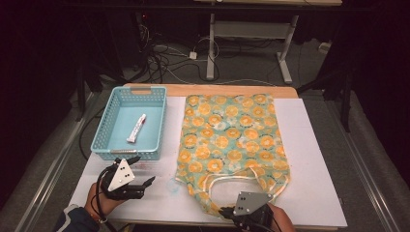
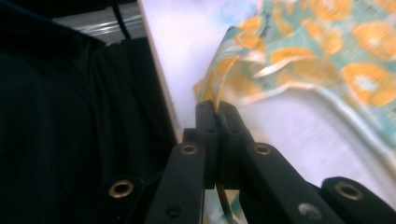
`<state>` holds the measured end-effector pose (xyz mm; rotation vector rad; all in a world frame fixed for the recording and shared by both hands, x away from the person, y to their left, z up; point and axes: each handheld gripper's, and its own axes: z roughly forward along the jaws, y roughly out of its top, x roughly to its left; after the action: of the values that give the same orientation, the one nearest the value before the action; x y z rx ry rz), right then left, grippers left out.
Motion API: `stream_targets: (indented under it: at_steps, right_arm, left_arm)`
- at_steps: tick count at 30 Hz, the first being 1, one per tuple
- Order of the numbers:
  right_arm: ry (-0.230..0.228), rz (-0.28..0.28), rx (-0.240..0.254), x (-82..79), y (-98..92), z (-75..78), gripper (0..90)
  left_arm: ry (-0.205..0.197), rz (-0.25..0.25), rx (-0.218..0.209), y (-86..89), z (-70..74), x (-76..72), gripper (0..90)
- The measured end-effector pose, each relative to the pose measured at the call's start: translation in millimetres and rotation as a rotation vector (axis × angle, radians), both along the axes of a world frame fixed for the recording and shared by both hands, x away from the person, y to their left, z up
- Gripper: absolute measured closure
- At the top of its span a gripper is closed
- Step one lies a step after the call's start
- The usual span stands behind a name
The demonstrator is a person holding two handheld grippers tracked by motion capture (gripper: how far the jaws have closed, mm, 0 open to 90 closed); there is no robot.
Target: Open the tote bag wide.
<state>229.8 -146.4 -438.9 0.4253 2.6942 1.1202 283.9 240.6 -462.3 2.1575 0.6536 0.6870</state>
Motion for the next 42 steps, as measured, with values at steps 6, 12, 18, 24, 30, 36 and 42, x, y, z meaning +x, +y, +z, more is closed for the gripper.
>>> stream_targets:
  at_steps: [6,12,18,24,30,36,42]
  right_arm:
    - [-0.113,-0.033,0.053,8.5,1.1,29.3,89.8]
    - [-0.233,-0.083,-0.016,37.2,13.9,38.7,89.9]
    - [-0.178,-0.115,-0.08,76.9,19.9,21.2,89.8]
    - [-0.15,-0.16,-0.196,111.4,28.2,-5.5,88.0]
    - [-0.081,-0.153,-0.218,122.3,27.5,-16.4,76.9]
    - [-0.038,-0.136,-0.173,121.3,20.5,-13.0,66.2]
    - [-0.003,-0.091,-0.183,118.4,28.9,-15.9,51.9]
  left_arm:
    - [0.008,-0.005,0.006,-1.0,-1.1,0.8,19.6]
    - [0.01,-0.004,0.003,-0.5,-1.8,1.4,19.6]
    - [0.017,-0.005,0.006,-0.2,-2.7,2.3,19.6]
    - [0.023,-0.004,0.006,-0.4,-3.9,4.2,19.6]
    - [0.03,-0.008,0.013,-1.2,-5.4,5.2,19.6]
    - [0.03,-0.005,0.013,-0.7,-5.3,5.6,19.6]
    - [0.029,-0.006,0.016,-1.5,-5.3,6.1,19.6]
